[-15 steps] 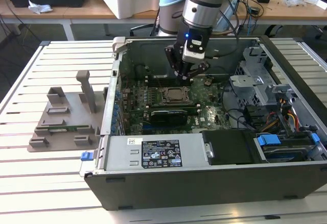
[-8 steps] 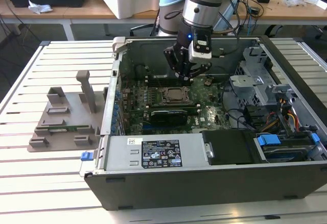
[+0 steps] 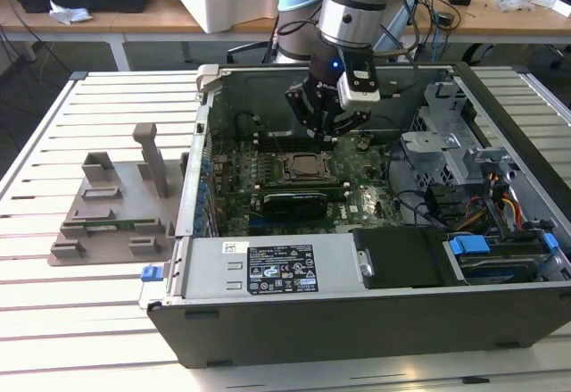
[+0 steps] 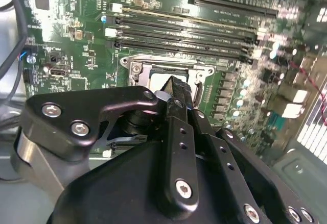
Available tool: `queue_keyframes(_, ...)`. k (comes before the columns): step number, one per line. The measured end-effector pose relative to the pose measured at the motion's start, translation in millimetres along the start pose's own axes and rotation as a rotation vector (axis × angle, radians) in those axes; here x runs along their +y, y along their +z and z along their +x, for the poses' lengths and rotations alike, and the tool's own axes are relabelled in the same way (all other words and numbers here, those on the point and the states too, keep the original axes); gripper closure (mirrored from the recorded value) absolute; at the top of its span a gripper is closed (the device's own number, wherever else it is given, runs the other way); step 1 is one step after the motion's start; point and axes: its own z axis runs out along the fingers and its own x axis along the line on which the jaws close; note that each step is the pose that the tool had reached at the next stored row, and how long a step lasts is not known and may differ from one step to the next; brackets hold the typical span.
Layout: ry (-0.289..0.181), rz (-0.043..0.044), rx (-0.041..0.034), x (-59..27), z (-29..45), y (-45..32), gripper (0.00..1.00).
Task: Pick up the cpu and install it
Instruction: 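Install the first cpu locking lever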
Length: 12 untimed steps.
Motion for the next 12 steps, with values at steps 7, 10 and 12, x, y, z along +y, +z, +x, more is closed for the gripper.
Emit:
queue_keyframes(7,-0.156,0.0151,-0.0233,0.0,0.0,0.0,0.89)
queue_keyframes(10,-0.209,0.0201,-0.0313,0.0,0.0,0.0,0.89)
queue_keyframes(12,-0.25,-0.0126,-0.0282,0.1,-0.3,-0.1,0.89)
